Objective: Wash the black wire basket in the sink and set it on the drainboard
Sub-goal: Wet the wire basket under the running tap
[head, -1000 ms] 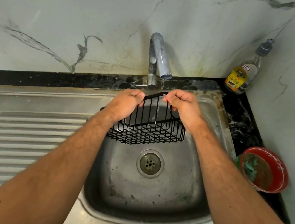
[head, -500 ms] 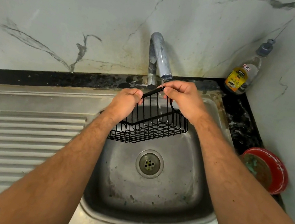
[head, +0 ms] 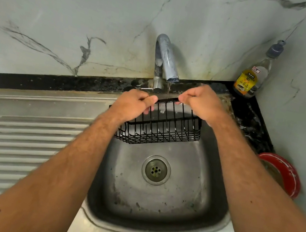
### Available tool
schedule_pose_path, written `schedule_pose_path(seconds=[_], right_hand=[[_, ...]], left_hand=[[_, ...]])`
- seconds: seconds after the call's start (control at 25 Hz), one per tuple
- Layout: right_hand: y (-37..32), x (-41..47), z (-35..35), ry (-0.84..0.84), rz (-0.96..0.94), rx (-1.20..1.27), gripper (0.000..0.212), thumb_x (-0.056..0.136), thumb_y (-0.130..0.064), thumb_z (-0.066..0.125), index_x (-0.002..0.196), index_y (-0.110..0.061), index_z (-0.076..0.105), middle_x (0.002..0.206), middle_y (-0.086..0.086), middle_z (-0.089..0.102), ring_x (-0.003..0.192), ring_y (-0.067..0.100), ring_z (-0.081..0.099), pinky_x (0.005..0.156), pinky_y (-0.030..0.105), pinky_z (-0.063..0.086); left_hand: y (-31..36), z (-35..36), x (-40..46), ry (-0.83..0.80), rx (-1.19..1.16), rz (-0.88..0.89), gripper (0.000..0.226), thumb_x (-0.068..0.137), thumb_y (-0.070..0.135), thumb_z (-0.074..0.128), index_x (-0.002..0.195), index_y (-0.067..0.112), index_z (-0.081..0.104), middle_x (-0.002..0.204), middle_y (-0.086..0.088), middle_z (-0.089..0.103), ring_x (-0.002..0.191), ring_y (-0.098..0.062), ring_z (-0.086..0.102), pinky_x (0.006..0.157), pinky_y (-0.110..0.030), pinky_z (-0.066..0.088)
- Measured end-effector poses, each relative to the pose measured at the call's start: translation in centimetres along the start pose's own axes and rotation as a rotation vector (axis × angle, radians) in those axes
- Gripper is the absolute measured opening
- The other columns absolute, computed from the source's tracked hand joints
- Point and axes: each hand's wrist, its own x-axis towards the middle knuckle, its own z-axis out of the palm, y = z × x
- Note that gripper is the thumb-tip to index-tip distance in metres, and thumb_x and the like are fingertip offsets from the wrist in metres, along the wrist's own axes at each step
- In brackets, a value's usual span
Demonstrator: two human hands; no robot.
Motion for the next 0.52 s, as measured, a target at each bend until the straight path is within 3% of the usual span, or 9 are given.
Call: schedule_pose_path(seconds=[0.04, 0.08, 0.16, 0.2, 0.32, 0.44, 0.52], right_hand=[[0.5, -0.1, -0.1, 0.013, 0.006, 0.034, 0.023, 0.092, -0.029, 0.069, 0.07, -0.034, 0.076, 0.076, -0.008, 0.075, 0.089, 0.022, 0.071, 0.087, 0.033, 0.056], [0.9, -0.2, -0.1, 0.021, 0.01, 0.055, 0.023, 0.092, -0.026, 0.069, 0.072, -0.035, 0.076, 0.081, -0.007, 0.077, 0.096, 0.024, 0.071, 0.089, 0.032, 0.055], [0.9, -0.7, -0.2, 0.015, 0.007, -0.006, 0.018, 0.094, -0.022, 0.066, 0.086, -0.032, 0.078, 0.086, -0.013, 0.074, 0.091, 0.008, 0.069, 0.078, 0.016, 0.048], [0.7, -0.7, -0.2, 0.013, -0.008, -0.094, 0.015, 0.094, -0.022, 0.066, 0.093, -0.031, 0.078, 0.087, -0.015, 0.072, 0.083, -0.001, 0.064, 0.075, 0.015, 0.044], [-0.1, -0.5, 0.1, -0.019, -0.075, -0.343, 0.014, 0.088, -0.033, 0.074, 0.101, -0.031, 0.079, 0.085, -0.014, 0.07, 0.078, 0.005, 0.06, 0.082, 0.024, 0.045], [-0.8, -0.6, 1.1, -0.056, -0.114, -0.357, 0.016, 0.092, -0.033, 0.07, 0.106, -0.031, 0.078, 0.086, -0.013, 0.069, 0.081, 0.007, 0.059, 0.086, 0.029, 0.048], [-0.9, -0.6, 1.4, -0.019, -0.138, -0.349, 0.017, 0.095, -0.028, 0.065, 0.107, -0.03, 0.077, 0.092, -0.013, 0.071, 0.083, 0.006, 0.058, 0.088, 0.028, 0.045]], left_hand=[[-0.2, -0.4, 0.0, -0.012, 0.027, -0.006, 0.038, 0.102, 0.051, 0.051, 0.082, 0.026, 0.07, 0.083, 0.002, 0.072, 0.083, -0.014, 0.067, 0.089, -0.036, 0.052], [-0.2, -0.6, 0.0, -0.029, 0.06, -0.008, 0.037, 0.102, 0.051, 0.051, 0.08, 0.027, 0.07, 0.082, 0.001, 0.071, 0.082, -0.013, 0.067, 0.091, -0.037, 0.052], [0.5, -0.4, 0.1, -0.04, 0.112, -0.031, 0.037, 0.102, 0.05, 0.052, 0.079, 0.027, 0.07, 0.078, 0.002, 0.069, 0.081, -0.013, 0.066, 0.09, -0.035, 0.05], [0.9, -0.2, 0.2, -0.028, 0.129, -0.045, 0.038, 0.102, 0.05, 0.052, 0.079, 0.026, 0.07, 0.076, 0.003, 0.068, 0.082, -0.014, 0.067, 0.089, -0.034, 0.05], [1.8, 0.6, 0.6, 0.015, 0.18, -0.067, 0.041, 0.1, 0.054, 0.053, 0.075, 0.026, 0.071, 0.06, 0.009, 0.059, 0.07, -0.013, 0.063, 0.081, -0.033, 0.051], [2.2, 1.0, 0.7, -0.004, 0.191, -0.076, 0.042, 0.1, 0.054, 0.054, 0.073, 0.027, 0.069, 0.047, 0.012, 0.044, 0.051, -0.01, 0.046, 0.068, -0.029, 0.044], [2.5, 1.1, 0.7, -0.022, 0.171, -0.06, 0.042, 0.099, 0.055, 0.054, 0.073, 0.027, 0.07, 0.05, 0.01, 0.048, 0.048, -0.01, 0.044, 0.067, -0.031, 0.048]])
